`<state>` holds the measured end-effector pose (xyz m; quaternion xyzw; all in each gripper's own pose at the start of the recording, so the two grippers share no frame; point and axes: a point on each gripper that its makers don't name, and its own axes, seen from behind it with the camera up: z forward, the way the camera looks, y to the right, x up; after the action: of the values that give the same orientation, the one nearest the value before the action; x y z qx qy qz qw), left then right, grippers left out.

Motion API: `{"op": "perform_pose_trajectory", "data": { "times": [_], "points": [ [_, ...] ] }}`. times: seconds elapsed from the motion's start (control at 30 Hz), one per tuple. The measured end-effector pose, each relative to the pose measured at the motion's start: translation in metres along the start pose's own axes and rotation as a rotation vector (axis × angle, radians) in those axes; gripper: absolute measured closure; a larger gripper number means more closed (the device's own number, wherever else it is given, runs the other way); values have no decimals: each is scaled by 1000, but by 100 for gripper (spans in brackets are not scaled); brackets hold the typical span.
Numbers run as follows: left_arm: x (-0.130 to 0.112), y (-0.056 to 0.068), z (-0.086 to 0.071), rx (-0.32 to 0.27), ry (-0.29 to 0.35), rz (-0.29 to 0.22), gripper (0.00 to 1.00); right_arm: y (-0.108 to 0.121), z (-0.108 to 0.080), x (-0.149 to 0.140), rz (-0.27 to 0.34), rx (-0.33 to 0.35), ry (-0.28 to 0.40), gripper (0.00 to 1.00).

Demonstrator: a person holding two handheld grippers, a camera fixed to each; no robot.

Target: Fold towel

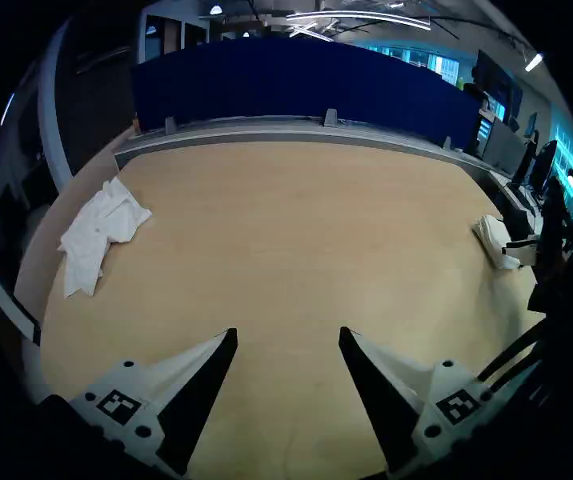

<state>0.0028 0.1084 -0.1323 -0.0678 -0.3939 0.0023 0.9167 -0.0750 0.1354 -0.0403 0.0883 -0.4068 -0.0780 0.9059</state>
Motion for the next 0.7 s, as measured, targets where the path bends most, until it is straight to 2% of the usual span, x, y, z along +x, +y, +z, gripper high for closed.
{"op": "perform_pose_trajectory", "data": {
  "times": [0.13,0.27,0.33,0.43,0.5,0.7],
  "points": [
    [1,1,0,-1,0,1,6,-3,1,-3,4,12,-3,48],
    [1,2,1,-1,-1,4,6,-1,0,-4,15,12,1,37],
    [1,2,2,-1,-1,4,6,2,-1,-3,21,5,4,27],
    [1,2,2,-1,-1,3,6,10,-3,-1,33,-11,9,4],
    [2,2,3,-2,-1,2,6,18,-4,0,44,-24,14,0],
    [3,4,3,-3,-1,4,6,46,-10,4,86,-68,26,0]
  ]
}}
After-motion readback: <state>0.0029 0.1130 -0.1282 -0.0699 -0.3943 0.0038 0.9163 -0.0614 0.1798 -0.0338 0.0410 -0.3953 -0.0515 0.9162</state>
